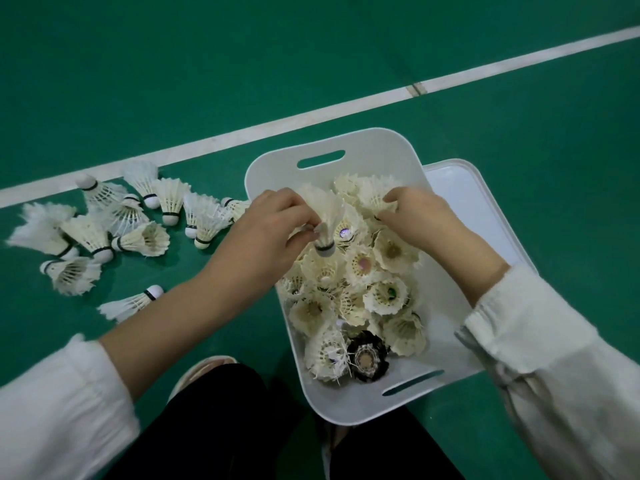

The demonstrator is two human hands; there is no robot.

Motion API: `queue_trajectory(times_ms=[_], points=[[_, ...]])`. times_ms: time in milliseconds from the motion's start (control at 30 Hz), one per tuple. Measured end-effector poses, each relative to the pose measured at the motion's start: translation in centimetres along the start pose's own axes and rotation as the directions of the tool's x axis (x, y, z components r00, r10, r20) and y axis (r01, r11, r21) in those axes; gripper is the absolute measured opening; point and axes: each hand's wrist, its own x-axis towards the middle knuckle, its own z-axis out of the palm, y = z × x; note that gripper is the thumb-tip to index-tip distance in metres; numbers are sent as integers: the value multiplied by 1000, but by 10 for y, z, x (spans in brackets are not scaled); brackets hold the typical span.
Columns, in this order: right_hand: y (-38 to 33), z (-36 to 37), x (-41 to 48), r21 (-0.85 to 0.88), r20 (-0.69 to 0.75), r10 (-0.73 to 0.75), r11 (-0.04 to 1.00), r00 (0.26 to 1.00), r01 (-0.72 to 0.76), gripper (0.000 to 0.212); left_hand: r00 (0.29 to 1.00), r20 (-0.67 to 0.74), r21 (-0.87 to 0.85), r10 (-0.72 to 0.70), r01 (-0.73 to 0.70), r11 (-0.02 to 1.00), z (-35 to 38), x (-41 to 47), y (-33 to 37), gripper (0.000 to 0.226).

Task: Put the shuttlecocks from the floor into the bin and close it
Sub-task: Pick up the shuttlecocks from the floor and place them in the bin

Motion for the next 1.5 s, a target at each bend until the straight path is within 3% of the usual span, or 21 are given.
queue_trajectory(times_ms=[100,200,300,367,467,600,767,967,1167,1233,1333,1500], points=[[-3,-16,-33,32,-191,-157,986,969,167,35,1000,-12,10,24,-24,1000,-1,1,1,9],[-19,-29,-65,317,-75,-347,881,935,352,45,999,-26,1,43,-43,999,-1,1,2,9],[-29,-17,-74,281,-23,-443,858,896,431,29,995,-33,-4,89,-90,996,-1,0,4,13],[-28,-9,-75,243,-69,-425,870,902,429,9,994,-16,-5,112,-112,994,0,-5,6,19],[-13,-7,-81,257,-76,-367,891,927,374,7,996,-9,-24,84,-84,996,-4,-12,13,28],[9,9,-102,241,62,-298,931,953,275,14,999,-4,13,-53,53,999,-16,-16,11,25],[17,50,-100,60,178,-241,971,954,233,25,990,7,162,-138,135,977,-20,-27,-5,18],[11,85,-84,-122,219,-277,944,936,308,30,973,25,106,-231,227,968,-20,-46,-20,11],[14,47,-95,13,390,-280,954,877,299,46,945,27,78,-325,322,944,-23,-64,-42,10],[10,21,-100,-45,422,-285,942,860,334,43,930,75,96,-359,352,931,-23,-74,-55,11],[-12,-17,-102,-119,371,-338,907,865,405,34,896,129,139,-425,408,902,-20,-94,-74,14],[-97,-44,-105,2,188,-565,818,803,575,20,821,104,162,-562,543,824,-18,-135,-105,17]])
